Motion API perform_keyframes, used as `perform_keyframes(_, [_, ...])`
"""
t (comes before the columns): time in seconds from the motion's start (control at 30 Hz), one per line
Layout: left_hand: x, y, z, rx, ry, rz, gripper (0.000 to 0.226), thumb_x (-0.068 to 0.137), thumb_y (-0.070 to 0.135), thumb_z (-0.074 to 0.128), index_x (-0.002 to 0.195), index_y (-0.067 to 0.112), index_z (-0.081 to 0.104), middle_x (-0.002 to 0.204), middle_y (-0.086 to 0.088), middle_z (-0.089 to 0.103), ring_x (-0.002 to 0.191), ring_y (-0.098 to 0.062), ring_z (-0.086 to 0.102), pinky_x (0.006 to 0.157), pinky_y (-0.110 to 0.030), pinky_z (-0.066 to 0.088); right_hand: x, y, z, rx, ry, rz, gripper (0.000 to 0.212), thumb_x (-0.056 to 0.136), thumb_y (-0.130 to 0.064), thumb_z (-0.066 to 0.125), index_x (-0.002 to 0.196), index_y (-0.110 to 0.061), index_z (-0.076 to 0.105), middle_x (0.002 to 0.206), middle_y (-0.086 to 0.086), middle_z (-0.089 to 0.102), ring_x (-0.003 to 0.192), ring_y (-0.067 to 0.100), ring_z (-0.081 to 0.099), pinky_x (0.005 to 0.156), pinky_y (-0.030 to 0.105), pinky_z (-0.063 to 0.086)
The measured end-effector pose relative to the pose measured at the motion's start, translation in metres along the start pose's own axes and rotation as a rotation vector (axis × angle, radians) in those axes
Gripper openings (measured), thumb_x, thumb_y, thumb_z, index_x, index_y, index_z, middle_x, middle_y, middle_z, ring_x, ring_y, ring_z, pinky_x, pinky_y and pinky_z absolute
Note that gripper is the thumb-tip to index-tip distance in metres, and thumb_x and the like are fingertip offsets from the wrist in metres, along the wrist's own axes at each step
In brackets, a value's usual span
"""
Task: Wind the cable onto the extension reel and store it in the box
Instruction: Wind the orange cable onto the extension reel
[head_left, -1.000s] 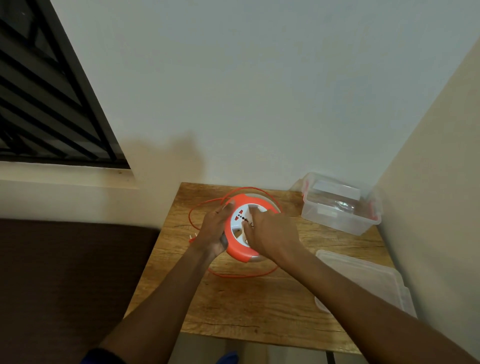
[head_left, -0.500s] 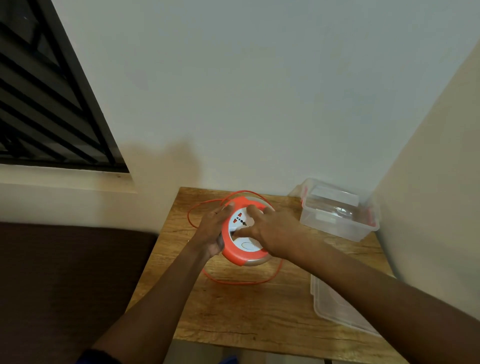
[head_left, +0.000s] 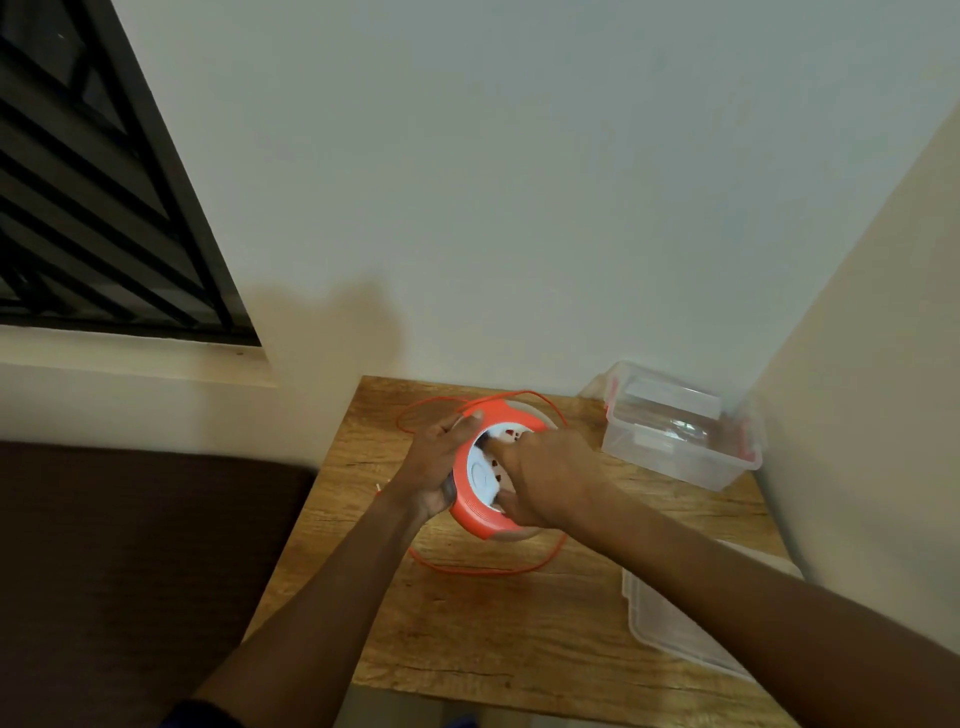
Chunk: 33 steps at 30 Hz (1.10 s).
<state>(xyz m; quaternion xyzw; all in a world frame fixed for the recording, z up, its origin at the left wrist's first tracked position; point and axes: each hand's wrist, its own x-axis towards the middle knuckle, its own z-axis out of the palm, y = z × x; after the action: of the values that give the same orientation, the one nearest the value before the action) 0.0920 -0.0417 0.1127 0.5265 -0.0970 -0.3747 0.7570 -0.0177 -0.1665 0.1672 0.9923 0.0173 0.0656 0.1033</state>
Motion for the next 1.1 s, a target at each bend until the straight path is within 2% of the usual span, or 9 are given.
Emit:
perform_keyframes(0.2, [0.004,-0.005,0.005,-0.088,0.1,0.053,0.02,0.093,0.024,0.073,0.104,0.008,0.078,0.102,-0.018,0.075,0.086,-0.032,0.073,0.077,-0.043,0.06,0.004,-0.01,0.005,0.868,0.02,0.668,0.046,0.085,-0.058,0.051,0.103,-0.017,0.062,0.093,0.001,0.071,0.08,0.017,0.065,0.068,0.032,0.05])
perform_keyframes(0.3, [0.001,-0.007,0.004,-0.131,0.115,0.017,0.022,0.094,0.023,0.071,0.108,0.006,0.076,0.1,-0.016,0.076,0.086,-0.03,0.073,0.074,-0.041,0.062,0.001,-0.016,0.003,0.836,-0.084,0.585,0.039,0.081,-0.045,0.061,0.105,-0.014,0.062,0.093,-0.001,0.068,0.076,0.014,0.062,0.064,0.03,0.05])
perform_keyframes(0.4, [-0.001,0.0,-0.001,-0.103,0.036,-0.003,0.037,0.092,0.027,0.072,0.12,0.003,0.072,0.108,-0.019,0.076,0.09,-0.033,0.074,0.077,-0.044,0.062,0.009,0.001,-0.014,0.596,0.061,0.52,0.028,0.08,-0.036,0.062,0.101,-0.017,0.067,0.081,0.001,0.068,0.069,0.016,0.06,0.057,0.027,0.043])
perform_keyframes(0.5, [-0.003,0.003,-0.005,-0.002,-0.015,-0.002,0.038,0.094,0.027,0.071,0.123,0.001,0.069,0.119,-0.027,0.072,0.099,-0.041,0.072,0.087,-0.053,0.059,0.027,0.031,-0.031,0.505,0.079,0.41,0.036,0.08,-0.024,0.059,0.116,-0.019,0.062,0.106,0.005,0.065,0.096,0.025,0.062,0.077,0.036,0.05])
perform_keyframes(0.6, [-0.005,-0.003,-0.003,0.02,-0.025,-0.02,0.05,0.091,0.028,0.074,0.126,-0.005,0.064,0.125,-0.032,0.068,0.104,-0.043,0.069,0.095,-0.057,0.054,0.048,0.047,-0.044,0.534,-0.135,0.251,0.053,0.081,-0.024,0.062,0.133,-0.02,0.053,0.134,0.005,0.054,0.121,0.026,0.051,0.098,0.042,0.045])
perform_keyframes(0.73, [-0.012,-0.006,-0.004,0.04,-0.049,-0.03,0.053,0.082,0.035,0.081,0.122,0.001,0.07,0.12,-0.027,0.072,0.101,-0.04,0.073,0.085,-0.048,0.061,0.067,0.048,-0.05,0.371,-0.461,0.092,0.027,0.089,-0.031,0.055,0.103,-0.013,0.069,0.104,0.007,0.069,0.092,0.023,0.064,0.082,0.041,0.054])
perform_keyframes(0.87, [-0.016,-0.008,-0.008,0.043,-0.025,-0.045,0.045,0.08,0.035,0.083,0.112,0.005,0.075,0.116,-0.025,0.075,0.098,-0.039,0.075,0.079,-0.045,0.064,0.078,0.036,-0.058,-0.028,-0.24,-0.085,0.018,0.092,-0.026,0.049,0.08,-0.016,0.057,0.085,0.005,0.062,0.066,0.023,0.055,0.06,0.033,0.046])
perform_keyframes(1.0, [-0.022,-0.006,-0.009,0.092,-0.041,-0.084,0.032,0.084,0.032,0.081,0.106,0.009,0.078,0.114,-0.024,0.075,0.095,-0.036,0.076,0.072,-0.041,0.064,0.099,0.019,-0.069,0.013,0.103,-0.231,0.023,0.098,-0.029,0.044,0.098,-0.01,0.059,0.093,0.009,0.063,0.078,0.032,0.062,0.057,0.034,0.041])
perform_keyframes(1.1, [-0.029,-0.008,-0.007,0.119,-0.144,-0.14,0.032,0.086,0.031,0.081,0.109,0.009,0.077,0.114,-0.023,0.075,0.098,-0.035,0.075,0.076,-0.041,0.063,0.118,0.023,-0.076,0.021,0.273,-0.127,0.021,0.1,-0.026,0.042,0.105,-0.008,0.052,0.094,0.011,0.058,0.074,0.036,0.061,0.052,0.036,0.036])
